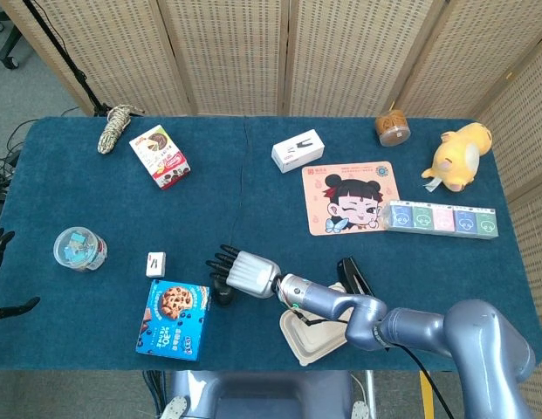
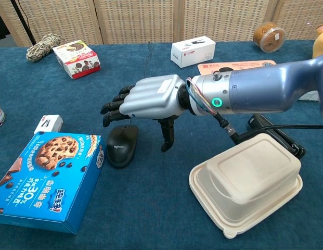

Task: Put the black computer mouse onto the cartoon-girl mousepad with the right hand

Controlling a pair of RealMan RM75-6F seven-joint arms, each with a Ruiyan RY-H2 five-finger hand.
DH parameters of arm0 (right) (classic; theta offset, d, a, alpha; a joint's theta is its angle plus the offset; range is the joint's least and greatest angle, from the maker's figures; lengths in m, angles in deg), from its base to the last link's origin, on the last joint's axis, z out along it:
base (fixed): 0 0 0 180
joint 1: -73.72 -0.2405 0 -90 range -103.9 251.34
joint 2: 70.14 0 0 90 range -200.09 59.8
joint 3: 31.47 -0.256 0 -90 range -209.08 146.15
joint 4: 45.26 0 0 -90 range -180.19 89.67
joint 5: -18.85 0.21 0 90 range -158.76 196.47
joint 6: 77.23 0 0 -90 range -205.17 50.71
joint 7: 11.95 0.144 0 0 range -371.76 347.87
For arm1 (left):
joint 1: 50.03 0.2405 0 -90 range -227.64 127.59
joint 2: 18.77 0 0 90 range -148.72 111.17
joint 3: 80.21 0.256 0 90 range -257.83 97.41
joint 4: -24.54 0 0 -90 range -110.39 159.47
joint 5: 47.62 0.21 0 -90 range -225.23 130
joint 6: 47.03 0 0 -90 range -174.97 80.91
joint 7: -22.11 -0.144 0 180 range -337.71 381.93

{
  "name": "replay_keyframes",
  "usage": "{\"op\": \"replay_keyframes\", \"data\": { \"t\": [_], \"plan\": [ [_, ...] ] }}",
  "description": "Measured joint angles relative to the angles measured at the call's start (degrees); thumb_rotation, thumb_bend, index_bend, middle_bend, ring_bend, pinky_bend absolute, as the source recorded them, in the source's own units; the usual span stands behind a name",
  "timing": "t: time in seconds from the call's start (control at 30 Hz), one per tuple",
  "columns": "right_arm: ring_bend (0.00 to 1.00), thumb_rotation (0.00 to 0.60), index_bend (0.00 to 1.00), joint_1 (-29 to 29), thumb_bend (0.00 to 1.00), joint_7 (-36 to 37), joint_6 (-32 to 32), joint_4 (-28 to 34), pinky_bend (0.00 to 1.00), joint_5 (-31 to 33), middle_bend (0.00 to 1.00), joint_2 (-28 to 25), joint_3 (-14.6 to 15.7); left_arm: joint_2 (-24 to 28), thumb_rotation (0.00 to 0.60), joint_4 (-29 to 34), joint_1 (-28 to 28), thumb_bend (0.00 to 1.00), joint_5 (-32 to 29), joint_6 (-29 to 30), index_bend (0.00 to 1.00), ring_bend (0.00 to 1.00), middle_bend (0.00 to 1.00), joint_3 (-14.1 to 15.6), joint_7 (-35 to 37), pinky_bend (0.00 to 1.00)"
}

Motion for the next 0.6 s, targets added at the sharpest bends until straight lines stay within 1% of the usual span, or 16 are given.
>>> {"op": "replay_keyframes", "data": {
  "t": [0.4,0.6],
  "plan": [
    [0.00,0.600,0.09,-2.0,0.00,-4.3,1.7,1.2,0.00,3.8,0.00,-0.6,-0.3,-0.2,0.600,0.2,-1.1,0.06,-1.3,-1.9,0.00,0.00,0.00,-0.3,-1.0,0.00],
    [0.00,0.600,0.09,-3.5,0.00,-6.1,2.5,0.9,0.00,5.2,0.00,0.9,-0.3,-0.3,0.600,0.3,-1.4,0.06,-2.1,-2.4,0.00,0.00,0.00,-0.4,-1.7,0.00]
  ]
}}
